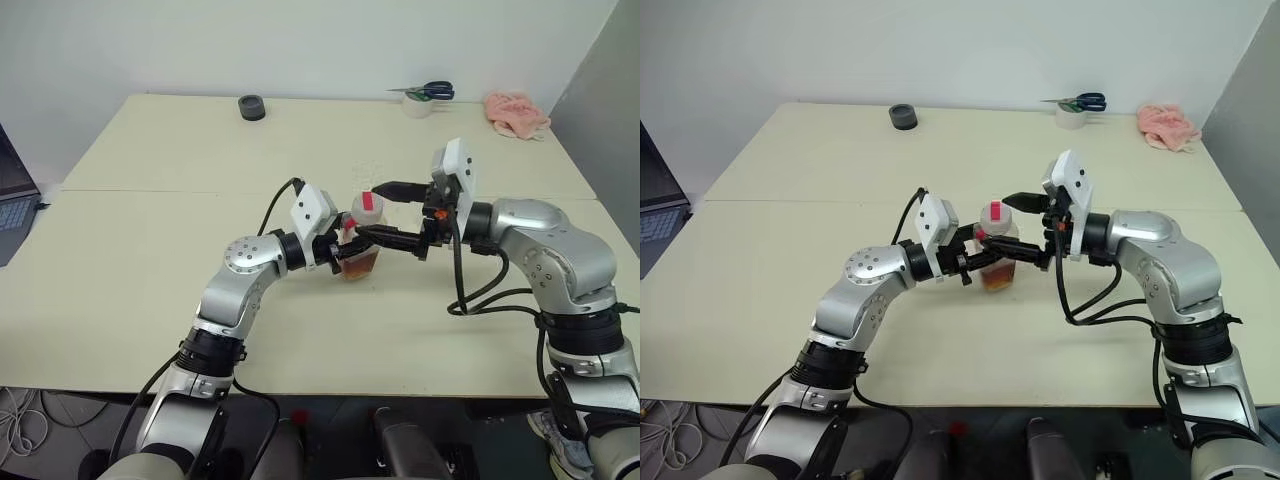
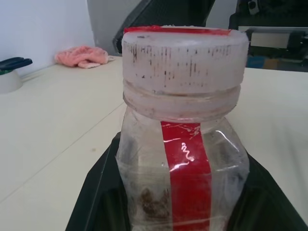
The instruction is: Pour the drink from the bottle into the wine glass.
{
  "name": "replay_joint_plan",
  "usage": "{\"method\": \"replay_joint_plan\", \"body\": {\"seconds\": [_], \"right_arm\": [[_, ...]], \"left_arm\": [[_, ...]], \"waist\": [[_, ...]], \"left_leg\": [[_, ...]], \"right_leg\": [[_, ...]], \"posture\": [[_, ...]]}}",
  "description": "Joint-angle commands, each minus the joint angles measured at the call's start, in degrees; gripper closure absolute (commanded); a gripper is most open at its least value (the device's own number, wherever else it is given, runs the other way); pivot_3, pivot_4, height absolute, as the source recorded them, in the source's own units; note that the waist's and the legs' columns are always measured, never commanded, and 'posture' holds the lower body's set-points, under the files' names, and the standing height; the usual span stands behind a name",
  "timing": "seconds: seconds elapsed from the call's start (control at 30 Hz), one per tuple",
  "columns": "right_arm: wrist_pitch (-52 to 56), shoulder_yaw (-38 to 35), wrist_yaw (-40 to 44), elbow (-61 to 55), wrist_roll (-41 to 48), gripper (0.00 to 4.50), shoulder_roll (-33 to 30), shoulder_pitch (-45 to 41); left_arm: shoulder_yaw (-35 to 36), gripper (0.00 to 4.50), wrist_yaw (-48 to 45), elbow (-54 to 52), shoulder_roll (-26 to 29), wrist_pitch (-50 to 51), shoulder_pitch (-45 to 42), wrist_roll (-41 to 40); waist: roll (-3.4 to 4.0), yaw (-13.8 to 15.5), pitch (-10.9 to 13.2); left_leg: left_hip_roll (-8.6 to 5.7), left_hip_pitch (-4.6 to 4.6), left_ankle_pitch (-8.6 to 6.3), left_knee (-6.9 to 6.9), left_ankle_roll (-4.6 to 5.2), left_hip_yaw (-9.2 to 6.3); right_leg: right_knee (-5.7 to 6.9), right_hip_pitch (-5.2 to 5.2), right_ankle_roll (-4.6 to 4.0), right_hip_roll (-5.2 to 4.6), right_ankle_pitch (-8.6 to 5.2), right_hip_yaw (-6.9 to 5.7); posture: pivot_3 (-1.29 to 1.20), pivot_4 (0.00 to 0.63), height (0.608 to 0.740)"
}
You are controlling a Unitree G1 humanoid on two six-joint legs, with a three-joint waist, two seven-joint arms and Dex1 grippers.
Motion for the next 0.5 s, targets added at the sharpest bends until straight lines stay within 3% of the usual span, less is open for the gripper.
{"method": "replay_joint_plan", "body": {"seconds": [0.03,0.5], "right_arm": [[0.0,-1.8,-2.9,-3.6,0.4,0.0,0.2,-1.1],[3.8,1.9,-12.4,-3.2,-1.6,0.0,6.8,-4.6]], "left_arm": [[0.8,2.7,-0.4,-1.7,-0.4,-1.3,-1.2,-1.0],[0.7,2.7,-0.2,-2.8,-1.1,-0.7,-0.9,-1.1]], "waist": [[0.0,0.0,0.0],[0.0,0.0,0.0]], "left_leg": [[0.0,0.0,0.0,0.0,0.0,0.0],[0.02,0.0,0.0,0.01,0.0,-0.02]], "right_leg": [[0.0,0.0,-0.01,0.0,0.0,0.0],[0.02,0.0,-0.01,0.02,0.01,-0.01]], "posture": [[0.0,0.15,0.74],[0.0,0.15,0.74]]}}
